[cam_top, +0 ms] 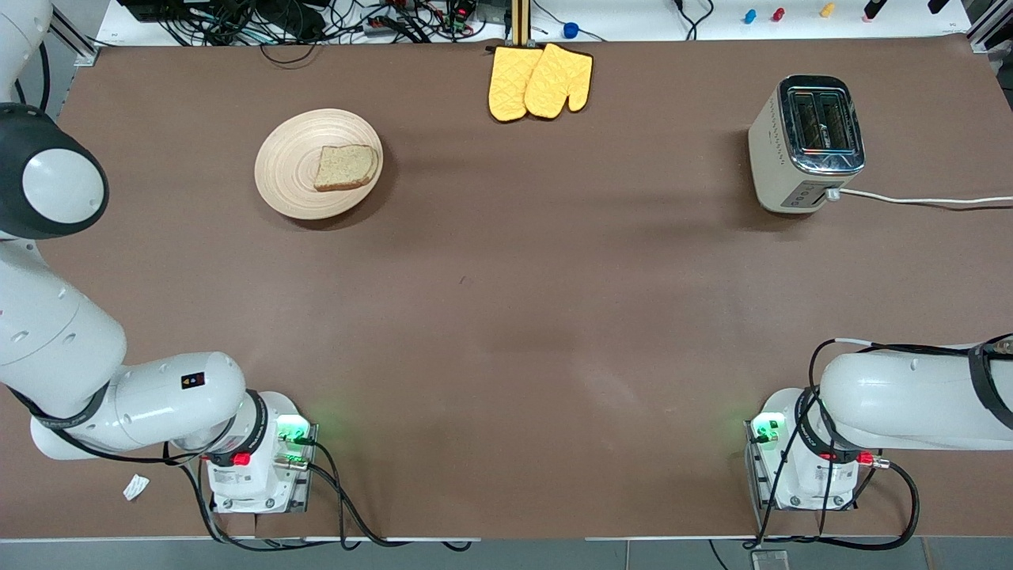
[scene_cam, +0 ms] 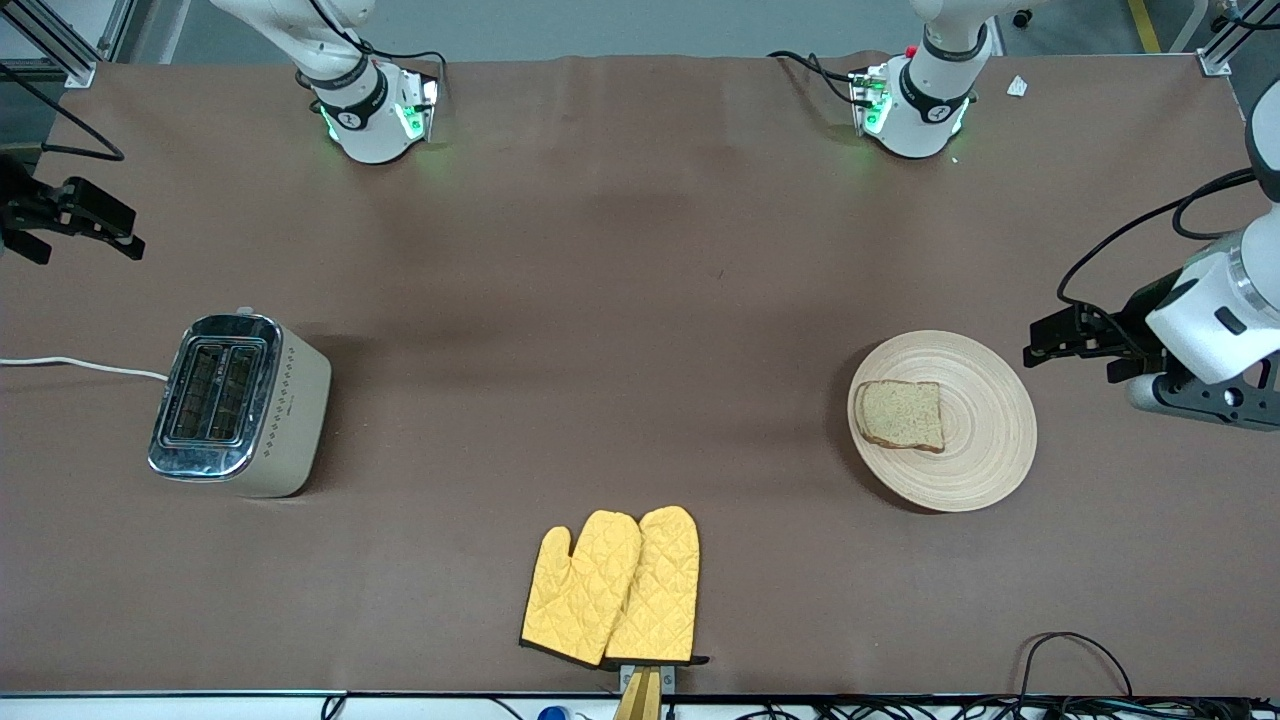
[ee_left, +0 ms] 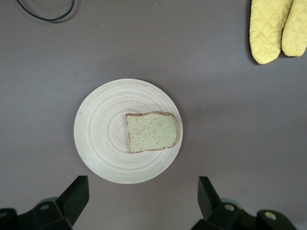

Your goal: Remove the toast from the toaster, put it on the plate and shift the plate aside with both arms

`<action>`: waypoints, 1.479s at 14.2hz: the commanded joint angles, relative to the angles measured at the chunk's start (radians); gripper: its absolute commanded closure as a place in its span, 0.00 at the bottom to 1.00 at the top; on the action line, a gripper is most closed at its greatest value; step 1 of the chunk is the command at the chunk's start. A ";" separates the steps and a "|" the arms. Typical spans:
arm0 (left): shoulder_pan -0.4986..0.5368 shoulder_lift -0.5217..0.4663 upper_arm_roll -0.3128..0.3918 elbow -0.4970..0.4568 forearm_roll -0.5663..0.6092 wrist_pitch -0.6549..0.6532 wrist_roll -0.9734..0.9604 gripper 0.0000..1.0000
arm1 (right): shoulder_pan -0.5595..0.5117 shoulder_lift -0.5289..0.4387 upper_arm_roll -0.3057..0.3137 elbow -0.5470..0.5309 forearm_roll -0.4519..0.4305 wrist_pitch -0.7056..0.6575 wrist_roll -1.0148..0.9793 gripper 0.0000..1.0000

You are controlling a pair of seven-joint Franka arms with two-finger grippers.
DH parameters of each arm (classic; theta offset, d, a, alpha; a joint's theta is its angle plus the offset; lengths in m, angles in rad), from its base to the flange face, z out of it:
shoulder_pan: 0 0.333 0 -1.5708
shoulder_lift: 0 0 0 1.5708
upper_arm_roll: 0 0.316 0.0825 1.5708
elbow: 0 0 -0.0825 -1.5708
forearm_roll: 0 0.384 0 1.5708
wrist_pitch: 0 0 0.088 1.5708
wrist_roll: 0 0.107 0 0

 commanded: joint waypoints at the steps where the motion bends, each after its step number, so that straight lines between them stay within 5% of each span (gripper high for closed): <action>1: -0.080 -0.070 0.033 -0.037 0.078 -0.015 0.004 0.00 | 0.001 0.008 0.005 0.021 -0.013 -0.016 -0.003 0.00; 6: -0.227 -0.185 0.205 -0.095 0.096 -0.018 0.019 0.00 | 0.002 0.008 0.004 0.021 -0.013 -0.016 -0.003 0.00; 11: -0.309 -0.266 0.280 -0.144 0.087 -0.085 0.007 0.00 | 0.002 0.008 0.005 0.021 -0.013 -0.016 -0.003 0.00; 15: -0.309 -0.291 0.283 -0.163 0.050 -0.139 -0.001 0.00 | 0.001 0.008 0.004 0.021 -0.013 -0.016 -0.005 0.00; 21: -0.307 -0.427 0.281 -0.334 0.033 -0.127 -0.061 0.00 | 0.001 0.008 0.004 0.021 -0.013 -0.014 -0.005 0.00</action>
